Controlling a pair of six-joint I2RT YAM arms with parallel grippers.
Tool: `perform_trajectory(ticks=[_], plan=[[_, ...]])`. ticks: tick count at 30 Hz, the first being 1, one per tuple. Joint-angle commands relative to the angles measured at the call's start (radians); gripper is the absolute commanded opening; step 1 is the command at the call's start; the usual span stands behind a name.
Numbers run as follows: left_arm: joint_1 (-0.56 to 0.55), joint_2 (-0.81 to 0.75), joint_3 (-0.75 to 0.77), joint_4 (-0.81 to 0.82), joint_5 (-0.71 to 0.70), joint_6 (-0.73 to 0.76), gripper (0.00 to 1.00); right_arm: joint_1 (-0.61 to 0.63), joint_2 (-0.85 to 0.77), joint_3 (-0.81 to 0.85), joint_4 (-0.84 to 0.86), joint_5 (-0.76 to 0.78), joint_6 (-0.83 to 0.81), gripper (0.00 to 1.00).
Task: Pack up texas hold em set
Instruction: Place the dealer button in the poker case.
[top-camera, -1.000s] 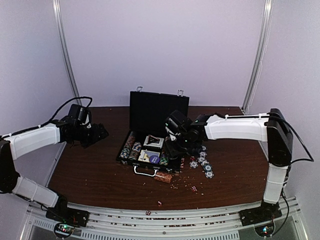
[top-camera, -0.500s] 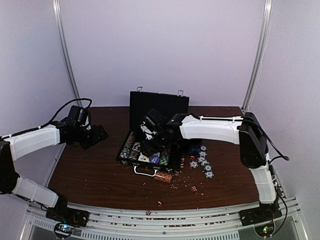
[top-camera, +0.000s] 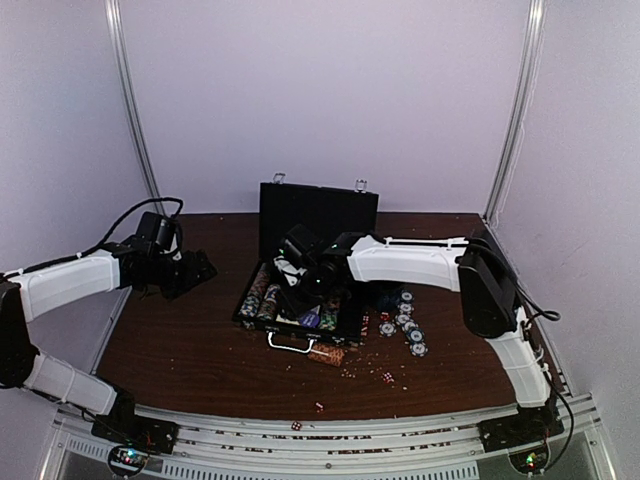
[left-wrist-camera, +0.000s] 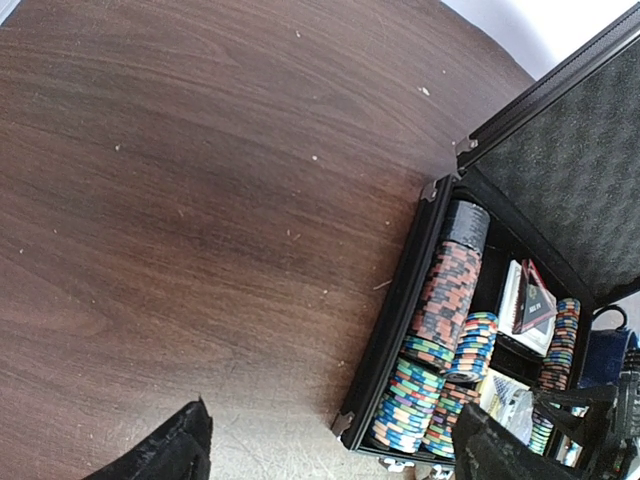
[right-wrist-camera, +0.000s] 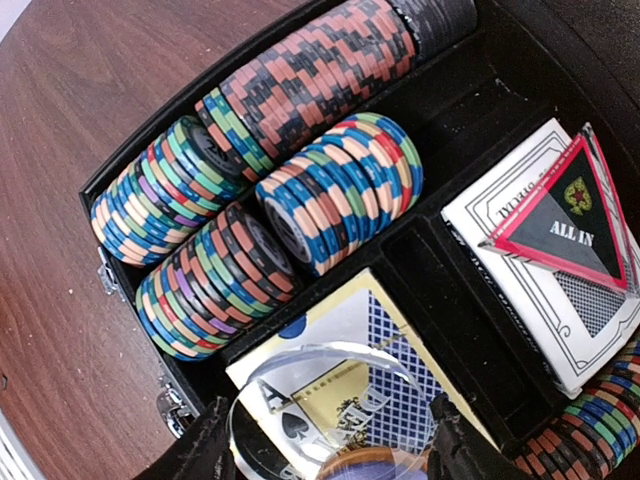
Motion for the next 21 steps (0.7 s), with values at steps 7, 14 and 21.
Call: perform_trajectory(ticks=[7,14,21], plan=[[0.003,0.015,0.003,0.031,0.005,-0.023,0.86,0.006,0.078,0.123,-0.025,-0.039,-0.057,0.49],[0.003,0.022,0.013,0.031,0.003,-0.022,0.86,0.005,0.100,0.131,-0.039,-0.039,-0.069,0.49],[0.003,0.029,0.009,0.030,0.006,-0.018,0.86,0.005,0.095,0.131,-0.034,-0.034,-0.064,0.49]])
